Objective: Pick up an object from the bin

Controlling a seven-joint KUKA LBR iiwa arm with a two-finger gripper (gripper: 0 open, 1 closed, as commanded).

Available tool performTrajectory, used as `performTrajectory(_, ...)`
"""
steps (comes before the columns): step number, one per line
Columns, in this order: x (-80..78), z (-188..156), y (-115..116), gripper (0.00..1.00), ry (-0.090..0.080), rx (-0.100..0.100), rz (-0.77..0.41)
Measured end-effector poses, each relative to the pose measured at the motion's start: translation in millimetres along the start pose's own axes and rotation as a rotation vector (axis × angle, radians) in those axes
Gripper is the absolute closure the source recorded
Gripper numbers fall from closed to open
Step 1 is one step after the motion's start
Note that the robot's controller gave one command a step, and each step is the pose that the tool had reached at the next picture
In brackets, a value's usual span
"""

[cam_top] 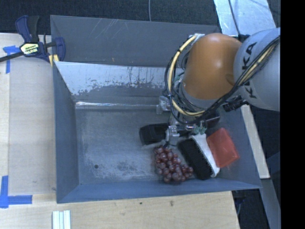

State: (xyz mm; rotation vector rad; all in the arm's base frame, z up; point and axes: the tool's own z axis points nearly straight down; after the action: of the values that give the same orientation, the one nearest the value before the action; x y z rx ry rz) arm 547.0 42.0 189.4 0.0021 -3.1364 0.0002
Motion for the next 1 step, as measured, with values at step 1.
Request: performTrajectory(1, -1.5, -4.8, -0.1, 0.00, -0.008, -0.001, 0.001)
